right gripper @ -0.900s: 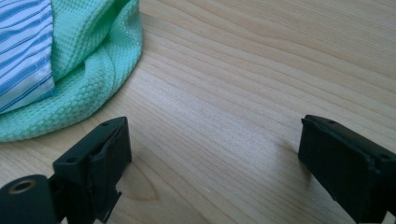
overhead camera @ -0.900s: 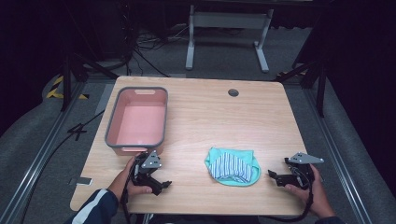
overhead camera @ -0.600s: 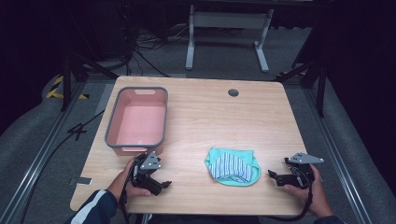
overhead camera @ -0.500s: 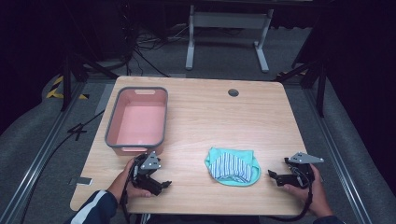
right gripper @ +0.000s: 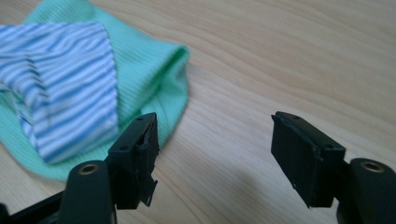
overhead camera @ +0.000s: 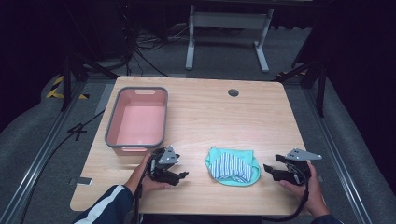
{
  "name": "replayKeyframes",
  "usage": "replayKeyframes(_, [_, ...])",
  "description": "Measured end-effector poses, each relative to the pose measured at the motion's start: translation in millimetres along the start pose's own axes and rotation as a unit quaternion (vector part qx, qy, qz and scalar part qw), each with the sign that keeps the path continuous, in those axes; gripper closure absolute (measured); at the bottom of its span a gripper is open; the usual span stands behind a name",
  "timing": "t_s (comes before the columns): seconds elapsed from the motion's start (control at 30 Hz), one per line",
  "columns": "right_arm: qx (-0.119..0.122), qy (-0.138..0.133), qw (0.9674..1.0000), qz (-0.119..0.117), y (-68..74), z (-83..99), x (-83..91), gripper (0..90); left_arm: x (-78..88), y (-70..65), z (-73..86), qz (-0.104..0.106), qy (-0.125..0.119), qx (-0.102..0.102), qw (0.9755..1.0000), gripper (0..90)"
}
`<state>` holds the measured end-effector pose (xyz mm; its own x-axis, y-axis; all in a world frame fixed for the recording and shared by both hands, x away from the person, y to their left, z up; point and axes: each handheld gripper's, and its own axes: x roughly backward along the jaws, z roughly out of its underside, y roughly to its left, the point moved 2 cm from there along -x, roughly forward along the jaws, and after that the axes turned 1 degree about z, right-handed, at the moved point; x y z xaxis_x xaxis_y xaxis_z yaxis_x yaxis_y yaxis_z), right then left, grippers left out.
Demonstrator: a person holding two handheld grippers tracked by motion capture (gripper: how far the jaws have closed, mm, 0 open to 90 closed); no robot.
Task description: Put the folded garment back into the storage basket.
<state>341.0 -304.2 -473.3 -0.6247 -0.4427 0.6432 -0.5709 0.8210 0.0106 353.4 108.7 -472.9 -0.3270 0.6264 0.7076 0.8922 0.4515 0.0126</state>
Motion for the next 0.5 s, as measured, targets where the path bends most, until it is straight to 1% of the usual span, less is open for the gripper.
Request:
replayKeyframes(0.03, [0.0, 0.0, 1.0, 0.0, 0.0, 0.0, 0.0, 33.2, 0.0, 0.0, 0.0, 0.0, 0.0, 0.0, 1.0, 28.8])
replayKeyframes(0.1, [0.003, -0.003, 1.0, -0.005, 5.7, -6.9, -0.9, 35.2, -8.8, -1.8, -13.1, 0.002, -0.003, -0.007, 1.0, 29.4])
replayKeyframes(0.17, [0.013, -0.001, 0.9999, -0.011, 11.9, -15.1, -5.1, 37.1, -19.4, -2.7, -28.3, -0.003, -0.003, -0.021, 0.9998, 32.0])
replayKeyframes(0.2, [0.019, 0.001, 0.9997, -0.012, 13.1, -17.3, -7.7, 38.9, -24.4, -2.3, -33.9, -0.004, -0.004, -0.022, 0.9997, 32.4])
replayKeyframes(0.23, [0.021, 0.004, 0.9996, -0.016, 14.2, -19.1, -10.7, 40.1, -29.3, -1.3, -39.1, 0.002, -0.006, -0.021, 0.9998, 32.8])
replayKeyframes(0.3, [0.018, 0.009, 0.9995, -0.023, 16.2, -22.2, -17.4, 40.9, -41.3, 0.2, -48.5, 0.003, -0.009, -0.018, 0.9998, 33.2])
replayKeyframes(0.33, [0.023, 0.014, 0.9994, -0.022, 18.1, -24.1, -21.5, 41.2, -41.3, 0.2, -48.5, 0.003, -0.009, -0.018, 0.9998, 33.8])
replayKeyframes(0.4, [0.025, 0.016, 0.9992, -0.025, 19.6, -26.0, -24.3, 41.1, -52.6, 2.2, -55.0, 0.007, -0.009, -0.013, 0.9999, 33.8])
replayKeyframes(0.43, [0.028, 0.02, 0.9991, -0.024, 21.3, -28.3, -27.9, 41.1, -57.2, 2.8, -57.0, 0.003, -0.007, -0.012, 0.9999, 34.2])
replayKeyframes(0.5, [0.03, 0.023, 0.9989, -0.029, 24.0, -32.1, -33.8, 41.5, -65.7, 3.7, -59.6, 0.004, -0.006, -0.011, 0.9999, 34.2])
